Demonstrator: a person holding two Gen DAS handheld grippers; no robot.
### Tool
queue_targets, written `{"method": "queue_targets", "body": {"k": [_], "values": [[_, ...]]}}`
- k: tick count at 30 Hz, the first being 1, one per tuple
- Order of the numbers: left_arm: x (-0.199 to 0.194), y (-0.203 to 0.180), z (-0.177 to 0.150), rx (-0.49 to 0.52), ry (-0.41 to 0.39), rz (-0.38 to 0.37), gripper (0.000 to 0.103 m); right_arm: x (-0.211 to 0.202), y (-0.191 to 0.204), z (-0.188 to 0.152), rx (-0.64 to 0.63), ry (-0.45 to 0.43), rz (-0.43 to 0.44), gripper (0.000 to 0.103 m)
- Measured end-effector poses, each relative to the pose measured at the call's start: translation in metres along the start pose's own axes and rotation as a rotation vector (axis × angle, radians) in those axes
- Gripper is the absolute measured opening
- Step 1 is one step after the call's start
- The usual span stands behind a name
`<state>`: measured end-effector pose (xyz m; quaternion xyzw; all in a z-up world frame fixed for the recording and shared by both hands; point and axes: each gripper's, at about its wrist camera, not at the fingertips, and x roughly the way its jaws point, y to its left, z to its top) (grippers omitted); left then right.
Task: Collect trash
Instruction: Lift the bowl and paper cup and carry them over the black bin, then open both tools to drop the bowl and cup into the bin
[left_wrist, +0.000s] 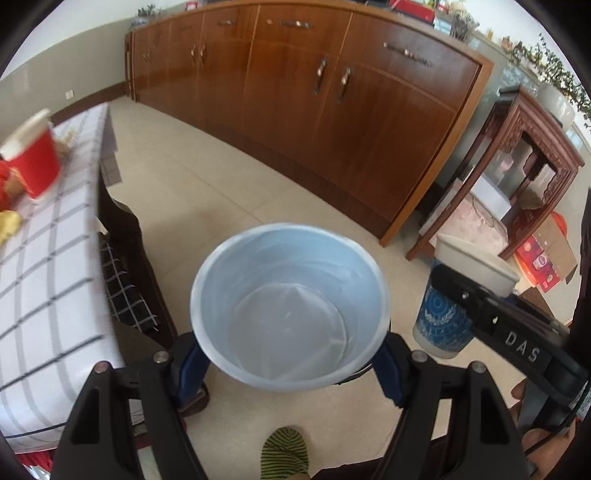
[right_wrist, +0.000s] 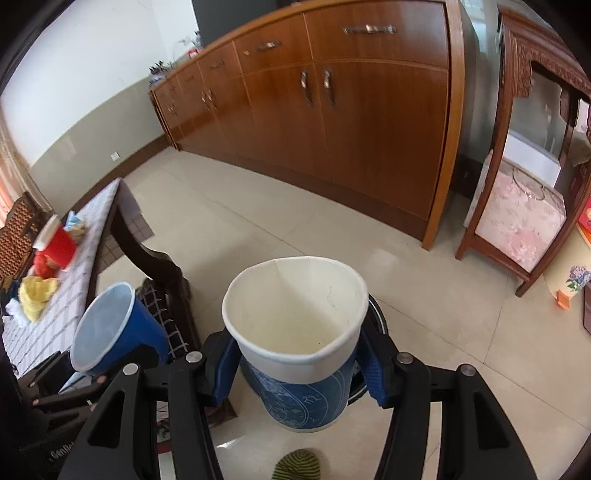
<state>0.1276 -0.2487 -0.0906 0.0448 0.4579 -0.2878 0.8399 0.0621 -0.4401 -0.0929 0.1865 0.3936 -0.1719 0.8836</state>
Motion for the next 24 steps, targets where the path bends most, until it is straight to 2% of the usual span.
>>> {"method": "queue_targets", "body": {"k": [6, 16, 24], "values": [[0.038, -0.011, -0.004, -0.013, 0.068, -0.001, 0.077, 0.049, -0.024, 0.004, 0.033, 0.091, -0.03, 0.059], [0.093, -0.01, -0.014, -0.049, 0.18, 0.038, 0.077, 0.113, -0.04, 0.005, 0.074, 0.207, -0.081, 0.059], [0.131, -0.008, -0.014, -0.103, 0.283, 0.002, 0.077, 0.149, -0.05, 0.002, 0.113, 0.277, -0.092, 0.061]]}}
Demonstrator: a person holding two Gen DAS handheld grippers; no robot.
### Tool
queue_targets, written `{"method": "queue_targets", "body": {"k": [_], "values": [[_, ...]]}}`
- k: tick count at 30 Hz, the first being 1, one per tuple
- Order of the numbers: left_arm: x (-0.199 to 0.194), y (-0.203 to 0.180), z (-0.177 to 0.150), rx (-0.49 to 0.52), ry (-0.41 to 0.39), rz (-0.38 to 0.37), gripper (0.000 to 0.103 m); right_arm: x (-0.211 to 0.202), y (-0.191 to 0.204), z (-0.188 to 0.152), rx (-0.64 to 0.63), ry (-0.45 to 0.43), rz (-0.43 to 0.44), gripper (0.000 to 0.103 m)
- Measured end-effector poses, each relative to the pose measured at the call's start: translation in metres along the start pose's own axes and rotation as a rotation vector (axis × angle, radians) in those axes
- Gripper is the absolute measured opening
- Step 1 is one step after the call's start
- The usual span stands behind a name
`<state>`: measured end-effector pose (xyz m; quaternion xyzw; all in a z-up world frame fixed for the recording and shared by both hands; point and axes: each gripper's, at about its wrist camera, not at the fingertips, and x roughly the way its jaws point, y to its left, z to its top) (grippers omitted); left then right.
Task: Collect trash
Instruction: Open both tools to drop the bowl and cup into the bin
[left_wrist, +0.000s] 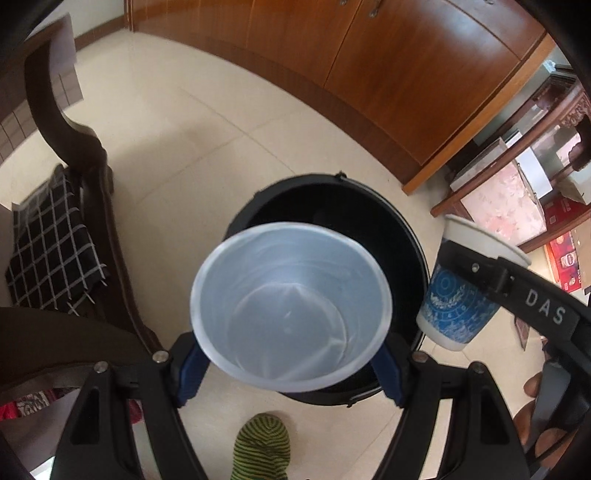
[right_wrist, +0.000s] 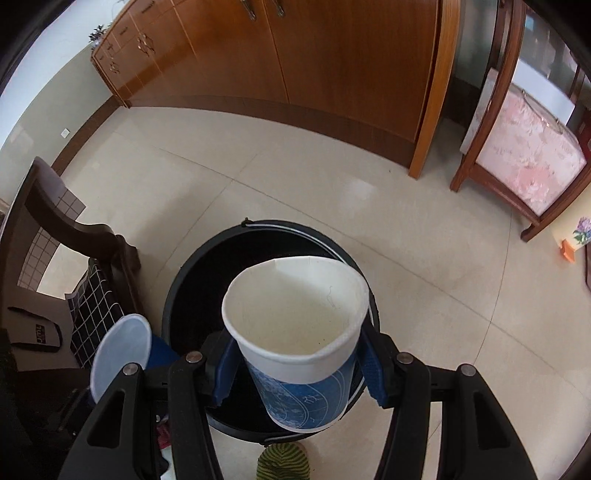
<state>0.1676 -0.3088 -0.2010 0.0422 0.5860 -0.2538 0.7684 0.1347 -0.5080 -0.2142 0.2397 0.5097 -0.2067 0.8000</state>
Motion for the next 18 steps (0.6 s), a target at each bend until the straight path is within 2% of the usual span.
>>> {"method": "queue_targets", "body": {"k": [6, 10, 12, 18], "values": [[0.016, -0.003, 0.002, -0.023, 0.078, -0.026, 0.079, 0.007, -0.002, -0.001, 0.016, 0.02, -0.015, 0.067], [0.007, -0.001, 0.004, -0.031, 0.047, -0.024, 0.08, 0.001, -0.007, 0.0, 0.036, -0.002, -0.044, 0.071], [0.002, -0.001, 0.006, -0.027, 0.03, -0.03, 0.084, -0.004, -0.01, 0.0, 0.049, -0.016, -0.051, 0.075], [-0.003, -0.002, 0.013, -0.013, 0.006, -0.037, 0.086, -0.014, -0.013, 0.0, 0.067, -0.039, -0.031, 0.076]]}}
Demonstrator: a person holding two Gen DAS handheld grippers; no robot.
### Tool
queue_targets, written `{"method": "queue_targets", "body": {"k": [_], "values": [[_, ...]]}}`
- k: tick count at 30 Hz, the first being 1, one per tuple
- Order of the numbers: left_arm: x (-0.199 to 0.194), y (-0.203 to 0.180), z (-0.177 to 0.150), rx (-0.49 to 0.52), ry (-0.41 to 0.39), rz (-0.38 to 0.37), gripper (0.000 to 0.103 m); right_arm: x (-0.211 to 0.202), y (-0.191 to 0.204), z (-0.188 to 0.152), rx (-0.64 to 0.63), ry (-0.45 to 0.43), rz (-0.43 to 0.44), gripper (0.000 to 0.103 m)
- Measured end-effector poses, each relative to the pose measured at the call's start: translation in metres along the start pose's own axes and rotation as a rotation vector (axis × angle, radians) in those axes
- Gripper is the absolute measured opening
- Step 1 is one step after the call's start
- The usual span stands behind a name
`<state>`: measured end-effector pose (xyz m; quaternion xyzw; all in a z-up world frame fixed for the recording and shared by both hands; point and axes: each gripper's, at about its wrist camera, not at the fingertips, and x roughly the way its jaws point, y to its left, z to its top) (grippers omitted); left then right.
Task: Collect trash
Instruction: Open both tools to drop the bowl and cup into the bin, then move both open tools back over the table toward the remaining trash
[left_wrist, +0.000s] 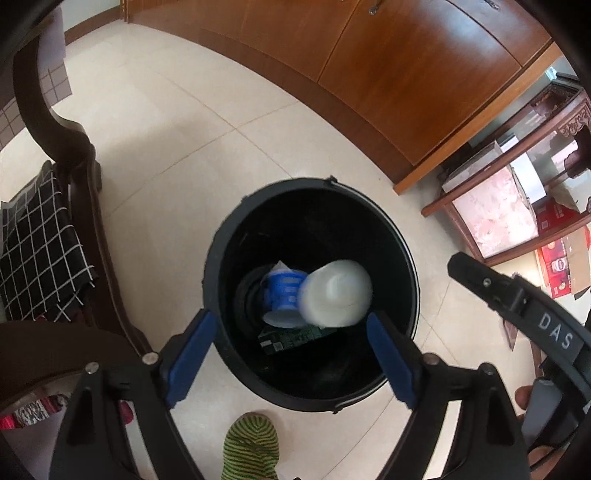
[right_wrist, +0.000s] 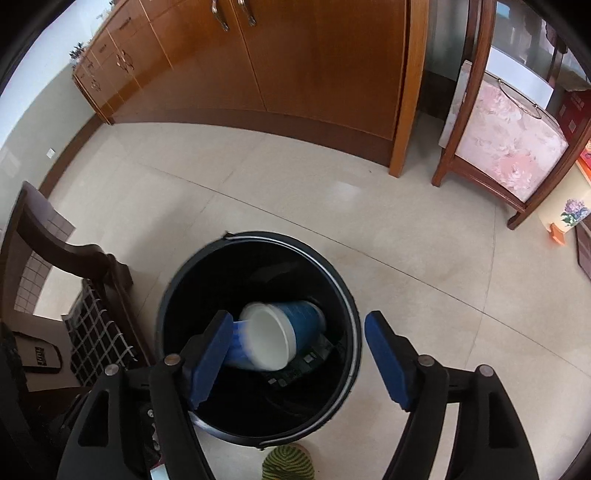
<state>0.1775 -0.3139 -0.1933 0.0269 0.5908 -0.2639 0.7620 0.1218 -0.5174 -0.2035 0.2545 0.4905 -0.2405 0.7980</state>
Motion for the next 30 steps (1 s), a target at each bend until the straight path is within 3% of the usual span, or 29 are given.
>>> {"method": "queue_targets", "body": {"k": [2, 9, 13, 21, 30], "values": [[-0.012, 0.003, 0.0, -0.007, -0.039, 0.007, 0.086, -0.007, -0.001, 0.0, -0.003, -0.029, -0.019, 0.076], [-0.077, -0.004, -0.003, 0.085, -0.212, 0.147, 0.086, -0.042, 0.01, -0.006, -0.03, -0.083, -0.013, 0.076], [-0.122, -0.001, -0.008, 0.107, -0.297, 0.175, 0.086, -0.073, 0.023, -0.017, -0.053, -0.132, 0.002, 0.076], [-0.198, 0.028, -0.022, 0.084, -0.431, 0.237, 0.086, -0.14, 0.084, -0.041, -0.167, -0.25, 0.118, 0.076], [-0.247, 0.094, -0.031, -0.033, -0.5, 0.314, 0.086, -0.175, 0.168, -0.061, -0.301, -0.306, 0.257, 0.08]]}}
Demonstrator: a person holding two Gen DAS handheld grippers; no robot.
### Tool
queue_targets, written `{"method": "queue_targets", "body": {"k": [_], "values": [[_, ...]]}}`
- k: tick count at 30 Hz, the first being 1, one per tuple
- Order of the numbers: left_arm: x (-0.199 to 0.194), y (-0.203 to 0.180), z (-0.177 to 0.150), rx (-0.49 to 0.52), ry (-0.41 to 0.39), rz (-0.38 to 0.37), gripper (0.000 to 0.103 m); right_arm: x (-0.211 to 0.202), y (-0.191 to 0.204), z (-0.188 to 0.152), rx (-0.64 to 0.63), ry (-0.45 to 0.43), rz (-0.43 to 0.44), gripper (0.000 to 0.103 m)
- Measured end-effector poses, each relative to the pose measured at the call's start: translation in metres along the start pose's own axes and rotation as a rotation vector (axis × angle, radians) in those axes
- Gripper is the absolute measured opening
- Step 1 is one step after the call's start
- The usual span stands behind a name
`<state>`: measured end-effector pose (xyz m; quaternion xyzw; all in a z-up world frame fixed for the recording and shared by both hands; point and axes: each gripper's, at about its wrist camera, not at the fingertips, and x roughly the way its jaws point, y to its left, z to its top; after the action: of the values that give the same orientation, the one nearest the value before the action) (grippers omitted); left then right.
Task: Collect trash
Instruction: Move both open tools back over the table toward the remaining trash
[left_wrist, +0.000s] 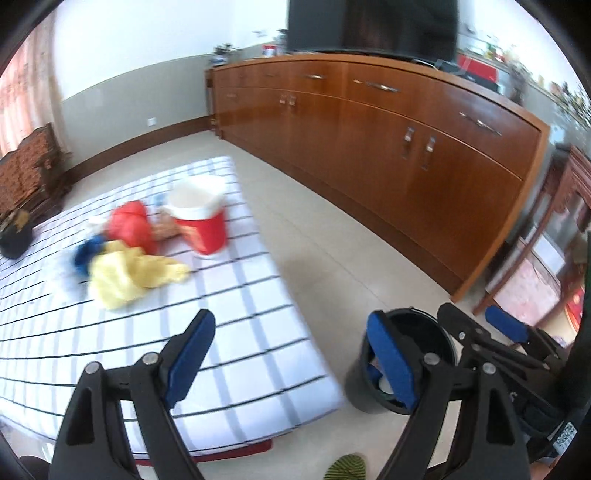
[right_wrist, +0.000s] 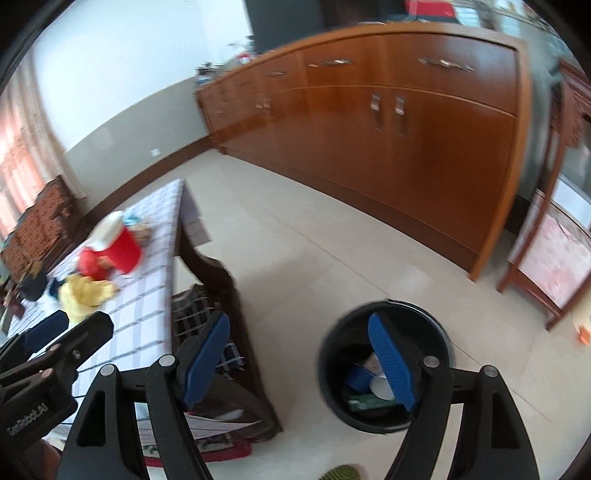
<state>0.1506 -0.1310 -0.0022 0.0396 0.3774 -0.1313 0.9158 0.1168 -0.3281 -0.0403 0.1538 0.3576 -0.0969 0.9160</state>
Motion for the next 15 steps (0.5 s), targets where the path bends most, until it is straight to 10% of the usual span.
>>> {"method": "queue_targets", "body": {"k": [15], "values": [[0.004, 0.1, -0.007, -0.131, -0.011, 0.144, 0.086, 0.03, 0.122, 0.014, -0.204, -0.003, 0.128, 0.082]]}}
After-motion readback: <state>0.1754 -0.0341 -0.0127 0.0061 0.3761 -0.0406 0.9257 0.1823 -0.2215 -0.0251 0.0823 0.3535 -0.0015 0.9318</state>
